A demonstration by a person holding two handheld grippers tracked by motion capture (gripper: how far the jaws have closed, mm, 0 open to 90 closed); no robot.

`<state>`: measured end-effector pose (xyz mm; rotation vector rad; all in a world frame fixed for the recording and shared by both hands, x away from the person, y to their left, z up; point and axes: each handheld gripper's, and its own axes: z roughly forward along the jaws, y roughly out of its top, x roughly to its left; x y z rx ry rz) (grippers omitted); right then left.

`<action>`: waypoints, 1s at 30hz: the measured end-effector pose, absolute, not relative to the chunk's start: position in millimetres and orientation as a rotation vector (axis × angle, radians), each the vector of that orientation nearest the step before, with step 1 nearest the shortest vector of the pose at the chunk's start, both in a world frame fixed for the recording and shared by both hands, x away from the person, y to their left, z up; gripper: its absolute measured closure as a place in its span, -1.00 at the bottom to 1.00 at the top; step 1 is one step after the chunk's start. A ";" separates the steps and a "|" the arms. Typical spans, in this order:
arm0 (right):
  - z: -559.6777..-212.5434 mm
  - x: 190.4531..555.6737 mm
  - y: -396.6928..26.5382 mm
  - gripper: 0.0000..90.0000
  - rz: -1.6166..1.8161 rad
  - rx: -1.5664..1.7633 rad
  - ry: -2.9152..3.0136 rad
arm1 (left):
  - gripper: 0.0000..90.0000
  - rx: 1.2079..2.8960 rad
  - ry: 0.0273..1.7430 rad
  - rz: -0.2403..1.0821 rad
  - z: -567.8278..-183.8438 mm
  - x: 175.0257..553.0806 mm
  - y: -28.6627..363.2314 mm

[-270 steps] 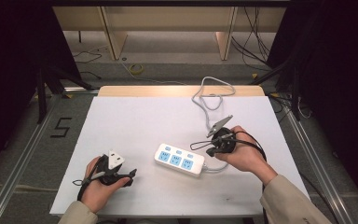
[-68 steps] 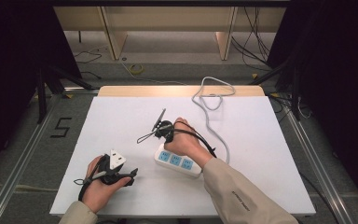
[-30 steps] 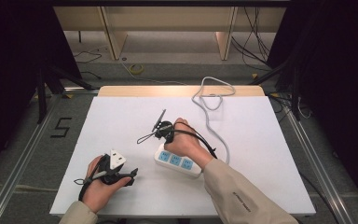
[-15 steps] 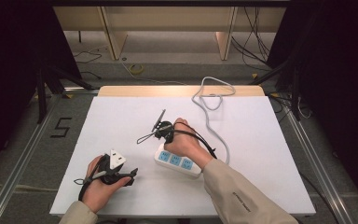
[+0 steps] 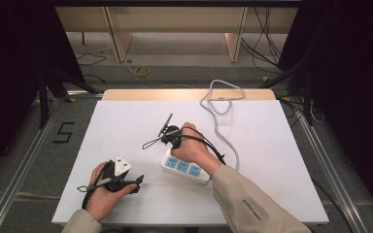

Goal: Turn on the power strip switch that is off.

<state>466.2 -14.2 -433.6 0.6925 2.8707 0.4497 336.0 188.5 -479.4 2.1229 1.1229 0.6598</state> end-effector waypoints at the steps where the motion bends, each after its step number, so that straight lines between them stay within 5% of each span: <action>1: -433.6 466.3 -14.3 1.00 0.452 0.697 2.873 | -0.52 2.122 1.125 0.659 -479.6 336.1 188.8; 30: -420.8 459.4 -42.2 1.00 0.612 0.711 2.848 | -0.52 2.124 1.125 0.655 -480.3 336.5 188.2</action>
